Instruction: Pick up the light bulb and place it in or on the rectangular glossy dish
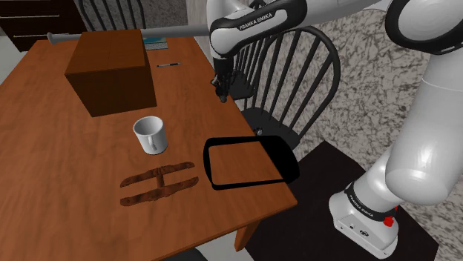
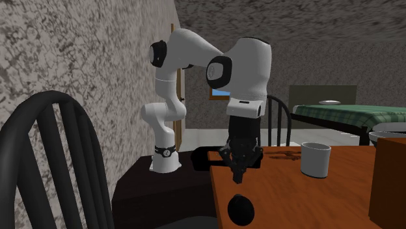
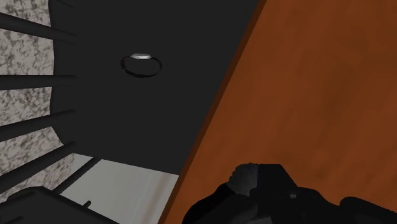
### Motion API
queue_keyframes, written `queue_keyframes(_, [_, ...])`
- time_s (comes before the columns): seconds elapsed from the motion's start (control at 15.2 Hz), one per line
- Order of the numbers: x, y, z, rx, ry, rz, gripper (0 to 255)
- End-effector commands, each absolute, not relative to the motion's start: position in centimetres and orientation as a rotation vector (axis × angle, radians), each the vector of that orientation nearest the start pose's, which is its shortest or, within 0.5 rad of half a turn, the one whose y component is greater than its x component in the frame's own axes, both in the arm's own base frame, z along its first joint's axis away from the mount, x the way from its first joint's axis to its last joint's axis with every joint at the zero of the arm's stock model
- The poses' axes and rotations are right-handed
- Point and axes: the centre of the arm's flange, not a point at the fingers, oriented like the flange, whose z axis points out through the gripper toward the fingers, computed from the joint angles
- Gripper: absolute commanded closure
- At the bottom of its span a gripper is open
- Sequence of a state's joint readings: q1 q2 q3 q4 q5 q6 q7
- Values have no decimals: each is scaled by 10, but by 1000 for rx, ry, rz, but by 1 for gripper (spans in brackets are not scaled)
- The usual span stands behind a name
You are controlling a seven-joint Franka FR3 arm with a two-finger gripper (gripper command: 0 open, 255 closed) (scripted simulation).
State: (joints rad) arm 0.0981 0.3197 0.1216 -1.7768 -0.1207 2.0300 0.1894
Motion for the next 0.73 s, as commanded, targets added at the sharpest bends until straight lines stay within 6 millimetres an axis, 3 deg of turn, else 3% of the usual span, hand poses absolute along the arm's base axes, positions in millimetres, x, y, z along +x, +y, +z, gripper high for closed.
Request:
queue_keyframes(0.0, [619, 126, 375, -3218, -133, 78, 0])
queue_keyframes(0.4, [681, 73, 370, -3083, -136, 16, 0])
queue_keyframes(0.66, [680, 74, 349, -3083, -136, 16, 0])
